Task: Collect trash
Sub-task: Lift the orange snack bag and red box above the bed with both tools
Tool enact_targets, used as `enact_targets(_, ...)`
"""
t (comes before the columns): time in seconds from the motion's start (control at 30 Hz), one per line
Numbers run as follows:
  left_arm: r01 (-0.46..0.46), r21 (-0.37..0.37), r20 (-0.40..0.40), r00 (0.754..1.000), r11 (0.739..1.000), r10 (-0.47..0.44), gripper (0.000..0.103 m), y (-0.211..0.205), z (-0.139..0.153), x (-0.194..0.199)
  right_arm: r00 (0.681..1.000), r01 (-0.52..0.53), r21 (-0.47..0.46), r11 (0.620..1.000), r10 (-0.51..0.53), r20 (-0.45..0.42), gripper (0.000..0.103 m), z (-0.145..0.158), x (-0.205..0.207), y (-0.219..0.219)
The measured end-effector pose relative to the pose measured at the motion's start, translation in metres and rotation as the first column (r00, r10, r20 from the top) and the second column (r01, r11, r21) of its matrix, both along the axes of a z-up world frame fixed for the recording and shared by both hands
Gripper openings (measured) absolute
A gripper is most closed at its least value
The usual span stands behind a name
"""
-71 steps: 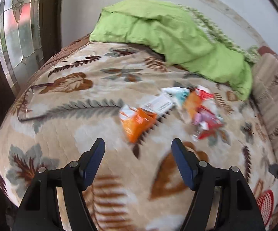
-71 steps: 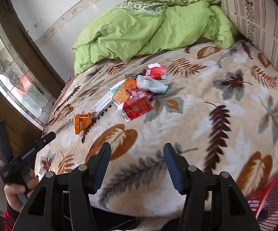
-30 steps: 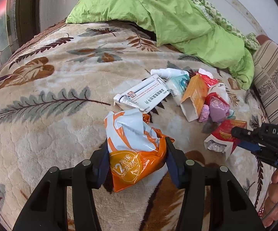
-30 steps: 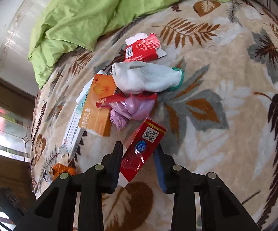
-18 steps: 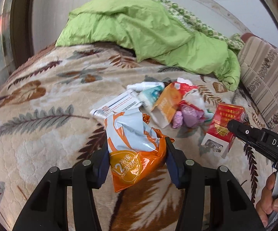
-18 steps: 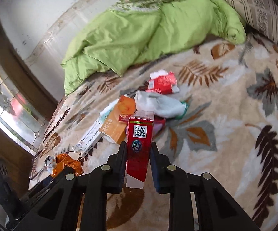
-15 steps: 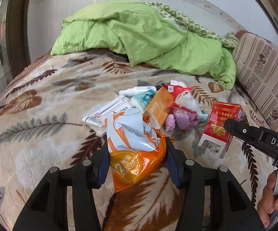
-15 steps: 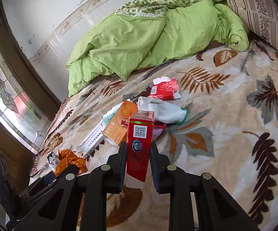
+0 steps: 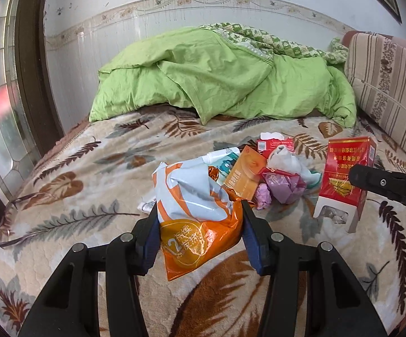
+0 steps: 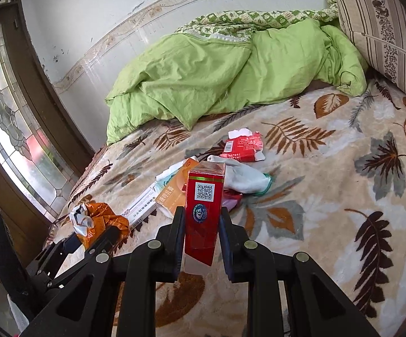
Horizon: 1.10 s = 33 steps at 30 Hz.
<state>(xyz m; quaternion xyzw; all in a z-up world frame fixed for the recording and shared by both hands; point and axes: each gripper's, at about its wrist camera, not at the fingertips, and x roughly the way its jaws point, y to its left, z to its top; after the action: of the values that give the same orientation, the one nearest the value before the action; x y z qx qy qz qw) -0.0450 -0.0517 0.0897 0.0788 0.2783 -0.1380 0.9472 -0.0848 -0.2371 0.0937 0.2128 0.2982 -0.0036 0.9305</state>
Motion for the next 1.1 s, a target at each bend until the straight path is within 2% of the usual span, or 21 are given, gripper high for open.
enact_targets(0.3,-0.045,0.014,-0.005,0.999,0.999,0.045,0.05,0.006,-0.002,0.009,1.0,-0.027,-0.005,1.0,0.027,0.009,0.024,-0.003,0.004,0.01)
enact_targets(0.7,-0.048,0.011,-0.02,0.999,0.999,0.049,0.05,0.009,-0.004,0.015,0.998,-0.058,0.003,0.998,0.058,0.011,0.024,-0.007,0.013,0.017)
enact_targets(1.1,-0.061,0.014,0.0,0.998,0.998,0.061,0.05,0.01,-0.002,0.004,0.998,-0.034,-0.029,0.999,0.035,0.046,0.024,0.003,-0.004,0.021)
